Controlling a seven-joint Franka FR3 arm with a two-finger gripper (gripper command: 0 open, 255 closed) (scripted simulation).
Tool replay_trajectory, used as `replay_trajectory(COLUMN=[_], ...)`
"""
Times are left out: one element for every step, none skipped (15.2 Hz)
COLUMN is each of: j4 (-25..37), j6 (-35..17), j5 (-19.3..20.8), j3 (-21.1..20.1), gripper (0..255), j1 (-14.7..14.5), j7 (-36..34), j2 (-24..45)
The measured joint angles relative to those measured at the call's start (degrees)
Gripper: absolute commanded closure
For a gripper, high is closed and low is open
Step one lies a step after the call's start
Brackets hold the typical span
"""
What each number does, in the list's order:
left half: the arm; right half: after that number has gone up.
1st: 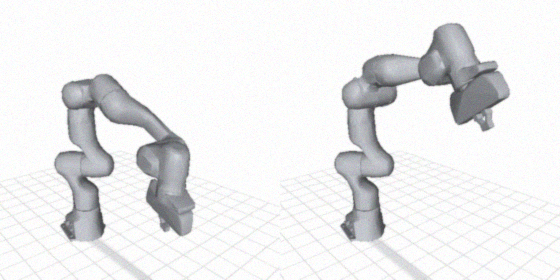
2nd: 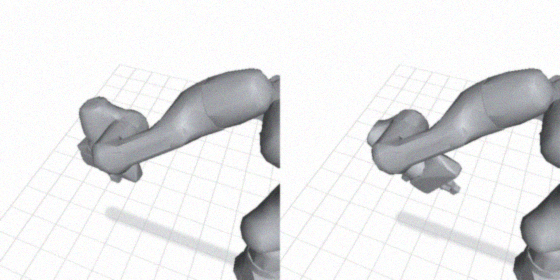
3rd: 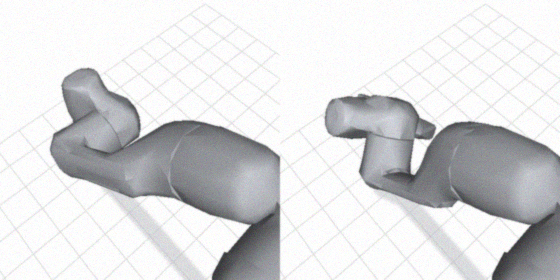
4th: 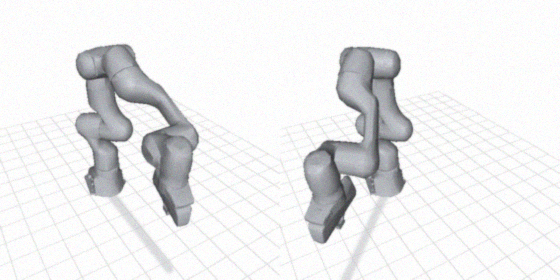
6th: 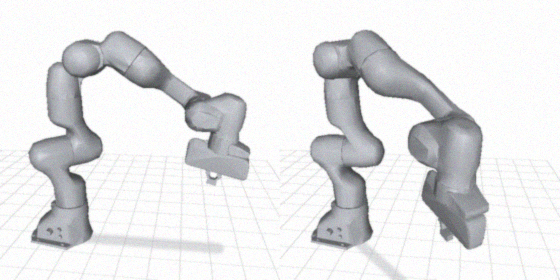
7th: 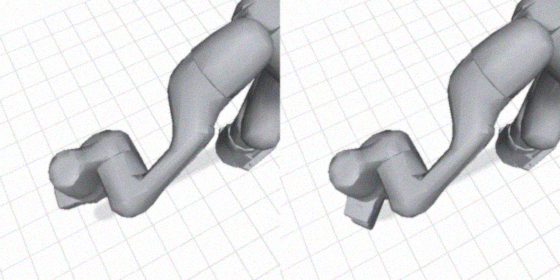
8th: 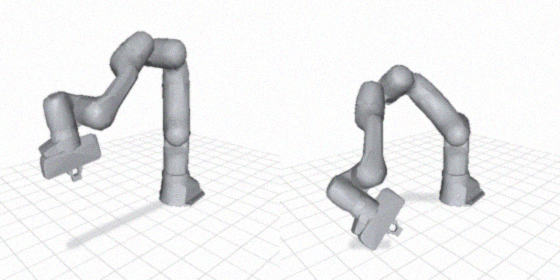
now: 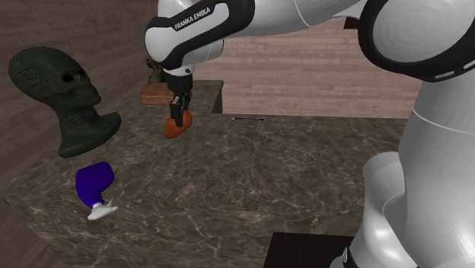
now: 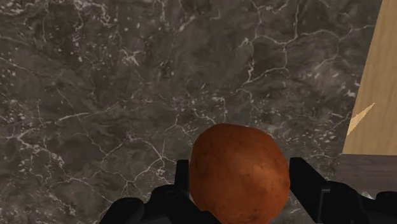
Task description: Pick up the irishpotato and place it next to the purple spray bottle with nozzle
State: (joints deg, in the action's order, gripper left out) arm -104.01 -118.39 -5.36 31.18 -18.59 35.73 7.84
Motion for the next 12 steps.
replay_trajectory(j4=[0.82, 3.11, 3.36, 3.20, 2.72, 2.17, 2.00, 1.48, 0.97, 0.10, -0.34, -0.93], j6=[0.03, 0.89, 0.46, -0.05, -0.64, -1.30, -1.87, -2.55, -3.26, -4.09, -4.84, -5.60], j5=[-0.26, -0.86, -1.13, -1.29, -1.34, -1.42, -1.69, -1.82, -1.99, -2.05, -2.28, -2.43], j3=[-0.50, -1.05, -1.43, -1.62, -1.72, -1.77, -1.83, -1.89, -1.94, -1.94, -2.00, -2.07], gripper=[255, 255, 255, 255, 255, 255, 255, 255, 255, 255, 255, 255], j1=[-0.53, -0.96, -1.34, -1.52, -1.65, -1.69, -1.62, -1.63, -1.61, -1.59, -1.54, -1.55], j7=[-1.00, -1.99, -2.66, -2.94, -3.12, -3.13, -3.02, -2.98, -2.87, -2.72, -2.59, -2.53], j2=[0.85, 2.46, 3.23, 3.62, 3.75, 3.87, 4.31, 4.51, 4.74, 4.71, 5.06, 5.26])
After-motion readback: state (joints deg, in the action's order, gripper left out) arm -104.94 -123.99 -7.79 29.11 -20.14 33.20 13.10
